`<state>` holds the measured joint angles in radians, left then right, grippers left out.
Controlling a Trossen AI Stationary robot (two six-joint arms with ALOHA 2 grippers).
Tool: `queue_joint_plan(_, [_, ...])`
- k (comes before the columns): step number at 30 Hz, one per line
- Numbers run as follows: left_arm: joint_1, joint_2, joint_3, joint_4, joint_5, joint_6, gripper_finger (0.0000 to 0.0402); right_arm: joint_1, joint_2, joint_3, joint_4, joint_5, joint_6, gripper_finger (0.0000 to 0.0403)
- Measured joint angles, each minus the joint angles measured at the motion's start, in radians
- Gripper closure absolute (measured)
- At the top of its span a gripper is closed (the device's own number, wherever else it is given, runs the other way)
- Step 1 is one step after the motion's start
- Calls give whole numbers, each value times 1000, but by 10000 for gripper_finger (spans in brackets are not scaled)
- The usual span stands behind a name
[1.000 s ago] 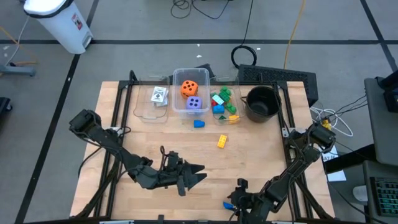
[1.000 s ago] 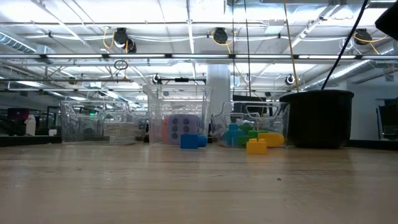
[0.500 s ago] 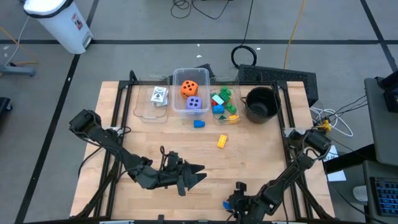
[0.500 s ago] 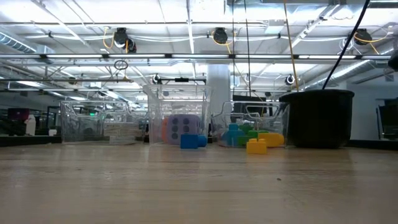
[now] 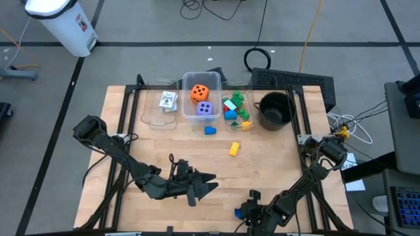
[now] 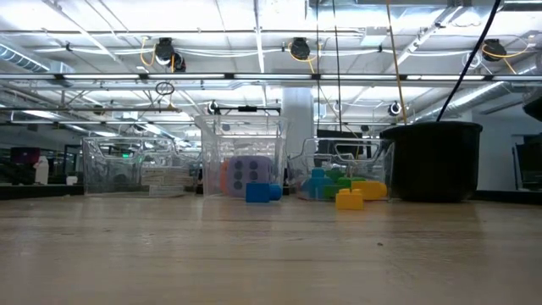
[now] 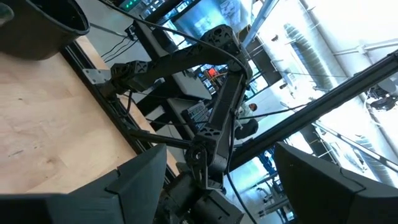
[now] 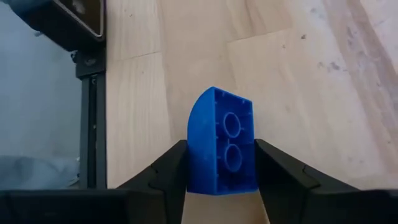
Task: Pick & Place Toys
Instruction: Put the dark blue game piece into the right transparent bin
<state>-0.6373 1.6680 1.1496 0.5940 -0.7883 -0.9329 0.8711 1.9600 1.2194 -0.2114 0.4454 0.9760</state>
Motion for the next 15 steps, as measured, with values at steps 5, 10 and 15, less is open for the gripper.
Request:
queue_joint_plan(5, [0, 0, 0, -1, 0, 0, 98, -25, -33, 0, 1, -3, -41, 244])
queue_joint_plan(10, [0, 0, 0, -7, 2, 1, 98, -64, -147, 0, 27, -3, -142, 249])
queue_joint_plan(15, [6, 0, 0, -23, 12, -13, 98, -131, -313, 0, 43, -17, -238, 246])
